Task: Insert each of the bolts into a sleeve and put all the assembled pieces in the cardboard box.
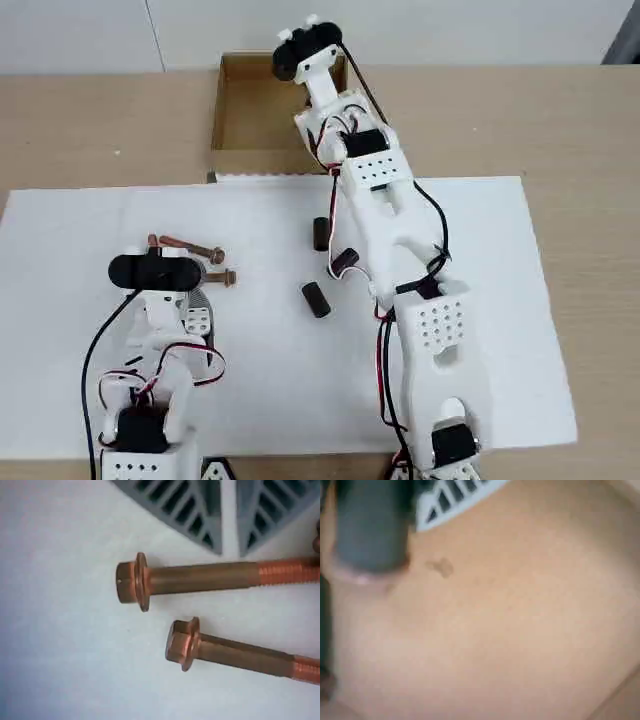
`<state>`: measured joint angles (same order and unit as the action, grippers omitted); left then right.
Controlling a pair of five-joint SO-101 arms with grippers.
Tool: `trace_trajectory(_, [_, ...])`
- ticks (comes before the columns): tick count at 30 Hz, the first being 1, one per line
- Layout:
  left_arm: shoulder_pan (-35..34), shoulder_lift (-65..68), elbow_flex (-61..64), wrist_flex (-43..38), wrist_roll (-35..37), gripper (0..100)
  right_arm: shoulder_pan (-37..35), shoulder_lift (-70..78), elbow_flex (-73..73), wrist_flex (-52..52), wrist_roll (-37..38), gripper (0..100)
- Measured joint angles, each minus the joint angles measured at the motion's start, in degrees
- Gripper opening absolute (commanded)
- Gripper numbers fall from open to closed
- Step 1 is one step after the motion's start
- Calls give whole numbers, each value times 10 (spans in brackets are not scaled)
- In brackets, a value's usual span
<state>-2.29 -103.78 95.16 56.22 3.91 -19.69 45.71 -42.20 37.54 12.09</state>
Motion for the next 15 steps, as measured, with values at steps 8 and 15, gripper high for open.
trace_trajectory(8, [0,0,0,0,0,6,0,-1,-30,41,0,86])
trace_trajectory(15, [0,0,0,0,0,6,0,-53,-62,193,0,86])
